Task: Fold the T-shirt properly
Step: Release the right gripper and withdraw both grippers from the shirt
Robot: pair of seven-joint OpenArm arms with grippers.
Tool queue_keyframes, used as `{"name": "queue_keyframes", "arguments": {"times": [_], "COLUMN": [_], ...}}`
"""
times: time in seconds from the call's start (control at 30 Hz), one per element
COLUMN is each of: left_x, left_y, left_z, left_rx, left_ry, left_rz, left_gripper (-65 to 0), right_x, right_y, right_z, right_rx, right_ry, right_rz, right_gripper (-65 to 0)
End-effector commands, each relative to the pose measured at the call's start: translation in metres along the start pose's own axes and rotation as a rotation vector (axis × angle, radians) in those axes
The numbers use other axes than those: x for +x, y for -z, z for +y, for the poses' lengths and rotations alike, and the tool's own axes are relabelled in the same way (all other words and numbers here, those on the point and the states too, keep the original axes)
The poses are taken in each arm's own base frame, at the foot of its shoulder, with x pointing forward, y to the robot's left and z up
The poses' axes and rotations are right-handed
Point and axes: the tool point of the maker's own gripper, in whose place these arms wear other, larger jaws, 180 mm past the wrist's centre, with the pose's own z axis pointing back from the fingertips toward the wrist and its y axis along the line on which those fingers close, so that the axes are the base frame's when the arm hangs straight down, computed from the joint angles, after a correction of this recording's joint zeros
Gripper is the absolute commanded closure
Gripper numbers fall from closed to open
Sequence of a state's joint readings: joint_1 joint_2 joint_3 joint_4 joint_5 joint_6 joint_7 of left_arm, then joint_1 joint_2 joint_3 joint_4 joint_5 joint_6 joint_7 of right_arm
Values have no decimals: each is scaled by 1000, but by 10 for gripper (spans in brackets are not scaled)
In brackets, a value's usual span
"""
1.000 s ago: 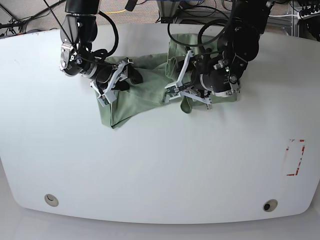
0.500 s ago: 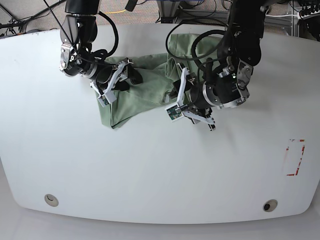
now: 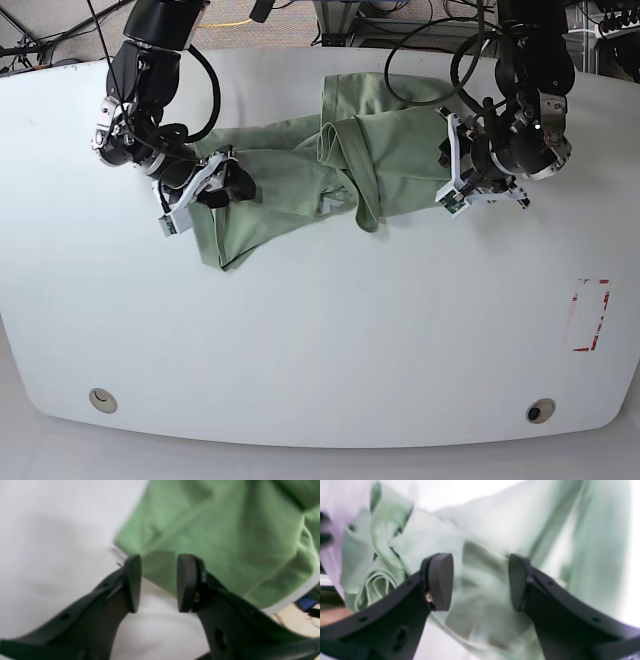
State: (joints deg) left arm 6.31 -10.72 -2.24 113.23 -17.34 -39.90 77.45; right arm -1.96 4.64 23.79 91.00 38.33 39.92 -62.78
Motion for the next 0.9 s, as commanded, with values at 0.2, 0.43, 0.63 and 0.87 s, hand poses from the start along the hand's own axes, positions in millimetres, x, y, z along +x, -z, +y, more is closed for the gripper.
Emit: {"name": "queue_keyframes", "arguments": {"times": [0.2, 0.43, 0.63, 0.87], "left_x": [-8, -20, -38, -35], "left_y": [4, 12, 21, 32], "left_z": [-17, -17, -13, -11], "left_rx": [-42, -62, -80, -100], "left_ry": [-40, -62, -79, -107], "left_rz": [-62, -26, 31, -3], "left_gripper": [-136, -138, -138, -138], "right_x": [46, 47, 32, 10], "right_y": [-22, -34, -38, -20], "right_z": [-41, -93, -119, -100], "right_rx": [-70, -122, -129, -82], "right_ry": [34, 128, 205, 242], "right_rz": [-91, -69, -21, 11], "right_gripper": [-477, -517, -517, -517]}}
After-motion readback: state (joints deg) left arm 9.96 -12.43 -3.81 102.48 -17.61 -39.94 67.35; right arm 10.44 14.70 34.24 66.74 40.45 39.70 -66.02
